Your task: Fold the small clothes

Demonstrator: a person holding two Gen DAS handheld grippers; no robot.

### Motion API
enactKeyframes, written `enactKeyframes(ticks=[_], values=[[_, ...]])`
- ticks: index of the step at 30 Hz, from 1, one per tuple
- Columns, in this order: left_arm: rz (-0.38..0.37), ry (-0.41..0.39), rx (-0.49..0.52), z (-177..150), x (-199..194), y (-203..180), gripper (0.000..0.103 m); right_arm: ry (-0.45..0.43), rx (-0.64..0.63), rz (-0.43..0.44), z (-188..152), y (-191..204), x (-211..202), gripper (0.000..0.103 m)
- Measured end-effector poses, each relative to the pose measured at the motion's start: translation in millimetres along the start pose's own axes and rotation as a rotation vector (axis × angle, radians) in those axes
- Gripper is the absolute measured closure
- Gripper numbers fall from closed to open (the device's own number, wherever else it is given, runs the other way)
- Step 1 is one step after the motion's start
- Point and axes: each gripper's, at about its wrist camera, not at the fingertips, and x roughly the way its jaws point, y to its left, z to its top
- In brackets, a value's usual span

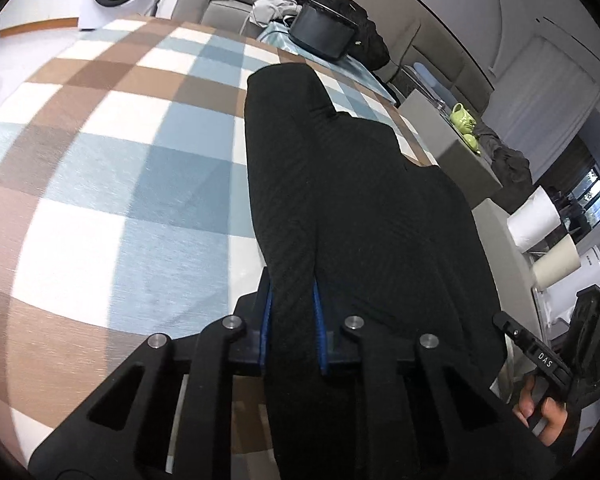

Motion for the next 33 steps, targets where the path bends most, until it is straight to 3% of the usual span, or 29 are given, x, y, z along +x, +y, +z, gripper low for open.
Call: enactKeyframes(ticks=[5, 10, 15, 17, 18, 20, 22, 25, 27, 30, 31, 33], values=[[0.057, -0.032, -0.004, 1.2, -23.9, 22.9, 0.089, 0.009, -0.023, 0.062, -1.5, 16.7, 6.9, 0.060], [0.161, -0.055, 0.006, 2.7, -48.9, 47.5, 0.087, 0.052, -0.041, 0.153, -3.8, 37.1, 21.8, 0.060], [0.177, -0.053, 0.020, 4.3, -59.8, 57.4, 0.080, 0.060, -0.094, 0.165, -0.7, 60.2, 37.4, 0.061], [0.196, -0.069, 0.032, 4.5, -63.8, 58.2, 0.072, 0.059, -0.139, 0.160, 1.3, 70.1, 41.1, 0.089], [0.206, -0.075, 0.037, 4.4, -66.4, 58.0, 0.065, 0.048, -0.154, 0.171, 1.5, 73.7, 39.5, 0.096], [0.205, -0.092, 0.046, 4.2, -71.5, 57.3, 0.055, -0.011, -0.173, 0.207, 4.9, 79.1, 30.4, 0.096], [0.209, -0.111, 0.048, 2.4, -76.7, 56.9, 0.047, 0.025, -0.201, 0.055, 7.3, 81.2, 40.2, 0.096], [0.236, -0.123, 0.046, 2.4, -81.3, 58.2, 0.047, 0.076, -0.136, 0.025, 13.0, 70.4, 49.5, 0.090], [0.241, -0.132, 0.039, 2.2, -84.6, 60.5, 0.042, 0.026, -0.115, 0.057, 19.6, 71.4, 35.1, 0.085], [0.245, -0.130, 0.035, 2.8, -86.1, 62.1, 0.034, -0.030, -0.082, 0.185, 29.6, 81.4, 16.8, 0.067], [0.245, -0.129, 0.035, 2.9, -85.8, 62.6, 0.034, -0.033, -0.088, 0.223, 31.6, 87.6, 14.9, 0.061], [0.234, -0.120, 0.034, 3.2, -85.5, 63.3, 0.032, 0.000, -0.123, 0.312, 36.2, 110.4, 22.0, 0.060]])
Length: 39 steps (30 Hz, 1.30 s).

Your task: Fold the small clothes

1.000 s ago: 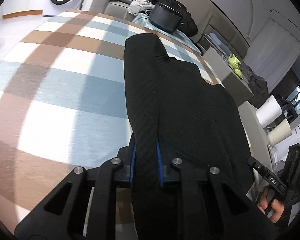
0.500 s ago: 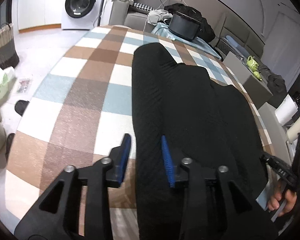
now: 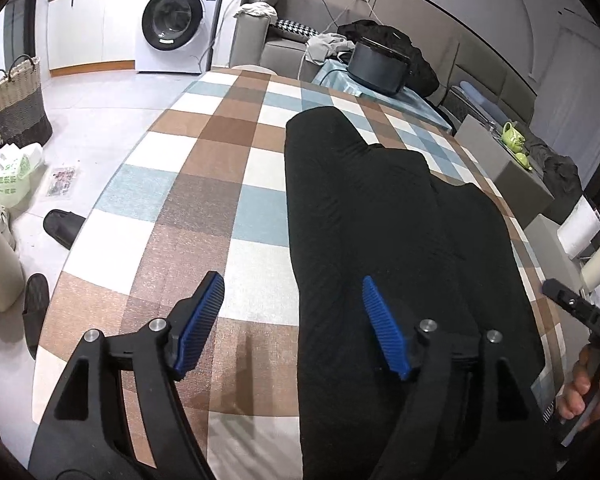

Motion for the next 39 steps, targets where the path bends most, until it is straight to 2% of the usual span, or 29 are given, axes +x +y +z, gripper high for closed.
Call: enactKeyframes(ticks=[1, 3, 7, 8, 10, 12, 13, 14, 15, 17, 19, 22, 24, 26, 29, 31, 33, 35, 37, 39], values=[[-0.002, 0.001, -0.004, 0.4, 0.1, -0.1, 0.031, 0.016, -0.006, 0.023, 0.6, 6.4, 7.2, 0.060], [0.006, -0.012, -0.004, 0.2, -3.4, 0.2, 0.021, 0.080, -0.020, 0.077, 2.6, 18.3, 31.8, 0.060], [-0.001, -0.038, 0.023, -1.0, -11.0, -2.4, 0.016, 0.182, -0.020, 0.129, 0.9, 31.4, 75.9, 0.060], [-0.005, -0.041, 0.029, -1.1, -11.9, -3.1, 0.012, 0.199, -0.001, 0.145, 0.1, 31.6, 82.8, 0.060], [-0.021, -0.046, 0.037, -1.9, -13.1, -4.0, 0.006, 0.194, 0.010, 0.168, -2.9, 31.5, 89.1, 0.060], [-0.043, -0.032, 0.035, -3.2, -11.4, -4.2, 0.005, 0.189, 0.009, 0.180, 0.8, 36.2, 93.6, 0.060], [-0.057, -0.020, 0.029, -3.4, -9.5, -4.2, 0.005, 0.180, 0.009, 0.184, 0.7, 38.3, 95.6, 0.066], [-0.071, -0.005, 0.019, -4.2, -7.5, -3.9, 0.005, 0.171, 0.005, 0.194, 2.4, 40.9, 98.8, 0.079], [-0.077, 0.010, 0.007, -4.9, -5.2, -3.6, 0.005, 0.179, 0.008, 0.197, 4.5, 42.8, 103.5, 0.082], [-0.087, 0.027, -0.004, -6.0, -3.0, -4.1, 0.005, 0.186, 0.030, 0.187, 8.2, 42.9, 108.1, 0.095], [-0.097, 0.024, -0.003, -6.0, -4.3, -5.1, 0.005, 0.155, -0.002, 0.174, 13.3, 50.4, 103.4, 0.098], [-0.102, 0.004, 0.003, -4.9, -8.9, -6.8, 0.005, 0.014, -0.085, 0.185, 17.3, 63.7, 60.8, 0.099], [-0.100, 0.006, 0.001, -5.8, -8.1, -7.3, 0.005, -0.021, -0.077, 0.159, 19.3, 57.3, 43.7, 0.099], [-0.099, 0.023, 0.002, -7.9, -4.1, -8.0, 0.005, -0.006, -0.065, 0.084, 19.4, 42.0, 44.8, 0.099], [-0.094, 0.053, 0.006, -11.1, 2.5, -10.6, 0.005, 0.132, -0.022, -0.016, 13.5, 17.6, 76.9, 0.098], [-0.076, 0.051, 0.027, -12.7, 2.8, -13.3, 0.005, 0.168, 0.021, -0.012, 10.0, 7.8, 81.4, 0.096], [-0.062, 0.038, 0.055, -13.9, 1.5, -15.9, 0.005, 0.138, 0.021, 0.015, 6.4, 4.8, 71.0, 0.093], [-0.066, 0.043, 0.061, -14.3, 3.1, -17.2, 0.005, 0.131, -0.002, 0.022, 3.2, 8.8, 65.1, 0.084], [-0.072, 0.059, 0.061, -15.3, 6.0, -18.0, 0.005, 0.152, 0.000, 0.055, -0.5, 7.4, 68.5, 0.084], [-0.069, 0.061, 0.069, -16.2, 7.4, -19.3, 0.005, 0.164, -0.040, 0.010, -3.8, 12.0, 74.7, 0.084]])
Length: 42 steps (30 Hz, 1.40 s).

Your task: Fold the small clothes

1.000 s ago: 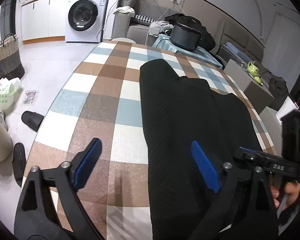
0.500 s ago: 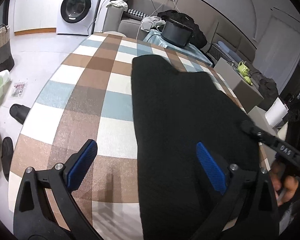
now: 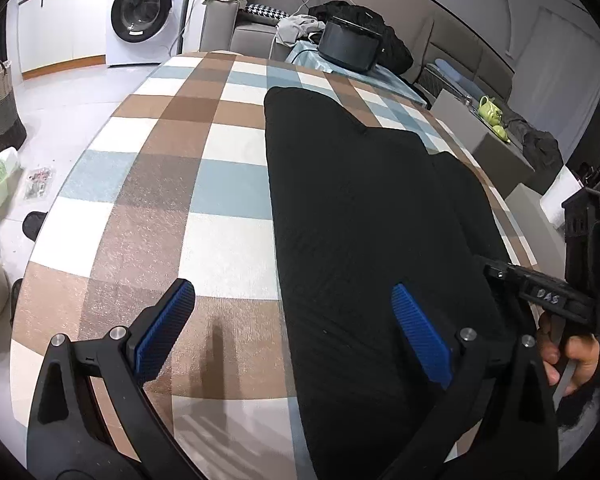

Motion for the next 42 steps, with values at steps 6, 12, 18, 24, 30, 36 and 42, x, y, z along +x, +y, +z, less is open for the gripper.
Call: enactKeyframes(ticks=[6, 12, 18, 24, 30, 36, 42], values=[[0.010, -0.001, 0.007, -0.1, 0.0, -0.8, 0.005, -0.080, -0.017, -0.005, 8.2, 5.8, -29.1, 0.085], [0.004, 0.012, 0.002, 0.6, 4.5, 0.9, 0.005, -0.055, 0.012, 0.105, 26.1, 18.1, -20.0, 0.072], [-0.005, 0.011, -0.003, 1.4, 5.3, 1.5, 0.005, 0.040, -0.009, 0.061, 41.5, 31.7, 24.9, 0.092], [0.010, 0.031, -0.008, 0.5, 11.4, 4.5, 0.005, -0.077, -0.134, -0.039, 49.7, 53.6, 2.8, 0.093], [0.016, 0.049, 0.007, -2.1, 11.1, 3.5, 0.005, 0.004, -0.016, 0.046, 29.9, 30.4, 4.0, 0.085], [0.010, 0.048, 0.045, -10.0, 3.5, -5.8, 0.005, 0.051, 0.022, 0.235, -25.5, 31.1, -31.4, 0.070], [0.019, 0.065, 0.085, -30.1, -7.7, -12.0, 0.005, 0.048, -0.011, 0.239, -49.8, 40.4, -30.5, 0.083]])
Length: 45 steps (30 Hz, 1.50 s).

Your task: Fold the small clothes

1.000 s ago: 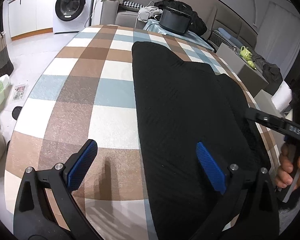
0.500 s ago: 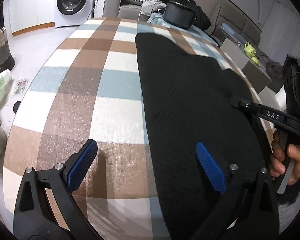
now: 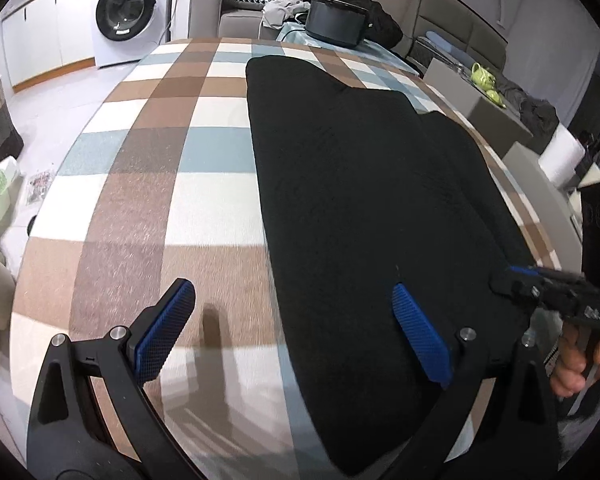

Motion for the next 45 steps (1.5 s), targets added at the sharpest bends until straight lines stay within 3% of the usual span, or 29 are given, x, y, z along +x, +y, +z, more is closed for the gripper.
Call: enactKeyframes(ticks=[1, 4, 8, 10, 12, 13, 14, 16, 19, 24, 27, 29, 32, 36, 39, 41, 42, 45], values=[[0.002, 0.001, 0.002, -3.7, -3.1, 0.0, 0.005, -0.002, -0.019, 0.006, -0.5, 3.9, -1.3, 0.094], [-0.006, -0.002, -0.003, -12.3, -12.3, 4.1, 0.005, -0.112, -0.092, 0.053, -0.4, 16.5, -26.9, 0.097], [-0.023, 0.001, -0.023, -20.4, -20.0, 7.4, 0.005, -0.045, -0.048, -0.060, -2.9, -0.5, -17.3, 0.096], [-0.039, 0.010, -0.008, -22.7, -21.2, 4.5, 0.005, 0.002, 0.006, -0.047, -7.6, -11.5, -10.9, 0.096], [-0.053, 0.018, 0.018, -25.5, -22.9, -1.8, 0.005, -0.001, 0.049, 0.051, -11.6, -16.2, -12.6, 0.084], [-0.061, 0.022, 0.030, -27.3, -24.1, -5.7, 0.005, -0.008, 0.054, 0.102, -13.8, -15.3, -14.6, 0.072], [-0.070, 0.029, 0.044, -29.0, -24.7, -9.3, 0.005, -0.025, 0.050, 0.128, -15.2, -13.9, -17.1, 0.065], [-0.080, 0.042, 0.079, -33.2, -24.8, -16.9, 0.005, -0.036, 0.038, 0.137, -17.0, -11.0, -16.2, 0.065], [-0.052, 0.066, 0.128, -41.2, -19.7, -24.9, 0.005, -0.007, 0.029, 0.057, -17.6, -6.9, -2.3, 0.065], [-0.065, 0.084, 0.125, -48.9, -18.5, -24.0, 0.005, -0.011, 0.013, 0.070, -9.6, 3.3, 9.3, 0.065], [-0.063, 0.088, 0.125, -48.3, -17.9, -23.8, 0.005, -0.018, -0.050, 0.038, -7.3, 14.6, 14.5, 0.074], [-0.067, 0.087, 0.125, -48.3, -17.9, -23.9, 0.005, -0.050, -0.117, 0.000, -5.8, 26.8, 13.1, 0.097], [-0.073, 0.084, 0.121, -48.2, -18.1, -22.4, 0.005, -0.098, -0.151, 0.012, -4.1, 35.6, -0.8, 0.098], [-0.073, 0.088, 0.128, -47.3, -18.0, -21.1, 0.005, 0.003, -0.123, -0.093, -9.4, 22.5, 20.6, 0.098], [-0.069, 0.085, 0.110, -45.2, -19.6, -17.6, 0.005, -0.028, -0.105, -0.053, -4.5, 14.5, 6.5, 0.092], [-0.079, 0.069, 0.086, -41.0, -23.3, -12.2, 0.005, -0.088, -0.127, -0.087, 0.7, 12.1, -12.4, 0.071], [-0.079, 0.058, 0.078, -39.8, -25.5, -10.5, 0.005, -0.110, -0.124, -0.123, 4.7, 7.2, -20.8, 0.067], [-0.083, 0.022, 0.032, -32.7, -28.4, -1.7, 0.005, -0.102, -0.065, -0.164, 7.5, -13.1, -27.3, 0.066]])
